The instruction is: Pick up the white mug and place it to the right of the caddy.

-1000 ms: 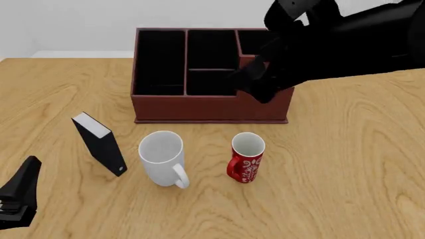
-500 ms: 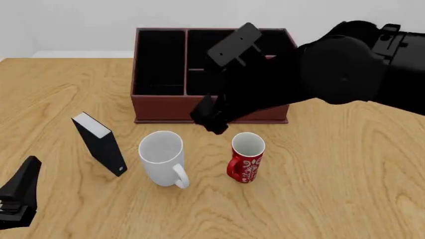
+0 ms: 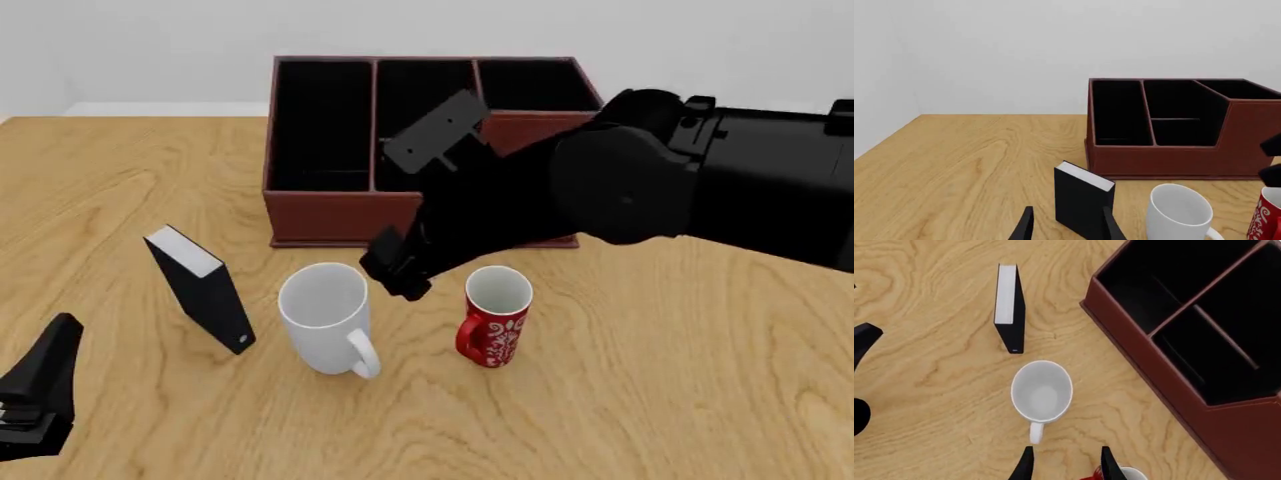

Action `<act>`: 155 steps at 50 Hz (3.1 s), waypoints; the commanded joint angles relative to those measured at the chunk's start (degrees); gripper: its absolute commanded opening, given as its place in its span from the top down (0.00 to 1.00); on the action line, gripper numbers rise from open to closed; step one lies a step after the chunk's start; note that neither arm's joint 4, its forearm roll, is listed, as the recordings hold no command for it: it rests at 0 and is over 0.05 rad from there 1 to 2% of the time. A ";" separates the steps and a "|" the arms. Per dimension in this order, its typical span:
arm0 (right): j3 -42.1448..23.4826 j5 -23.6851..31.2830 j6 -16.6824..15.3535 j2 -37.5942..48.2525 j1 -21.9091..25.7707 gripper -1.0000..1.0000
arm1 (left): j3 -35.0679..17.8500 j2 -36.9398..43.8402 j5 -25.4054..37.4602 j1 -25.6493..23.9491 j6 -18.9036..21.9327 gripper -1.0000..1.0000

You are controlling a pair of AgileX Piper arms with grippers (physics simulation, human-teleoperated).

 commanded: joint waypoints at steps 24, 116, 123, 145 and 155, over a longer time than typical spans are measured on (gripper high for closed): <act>2.67 -4.88 4.08 3.78 4.02 0.00 | 0.00 0.00 0.00 0.00 0.00 0.00; 7.03 -12.82 12.67 10.91 4.65 0.00 | 0.00 0.00 0.00 0.00 0.00 0.00; 7.35 -13.53 13.62 11.55 4.91 0.00 | 0.00 0.00 0.00 0.00 0.00 0.00; 7.50 -14.64 14.93 13.32 5.37 0.00 | 0.00 0.00 0.00 0.00 0.00 0.00; 8.12 -15.52 15.51 14.10 5.41 0.00 | 0.00 0.00 0.00 0.00 0.00 0.00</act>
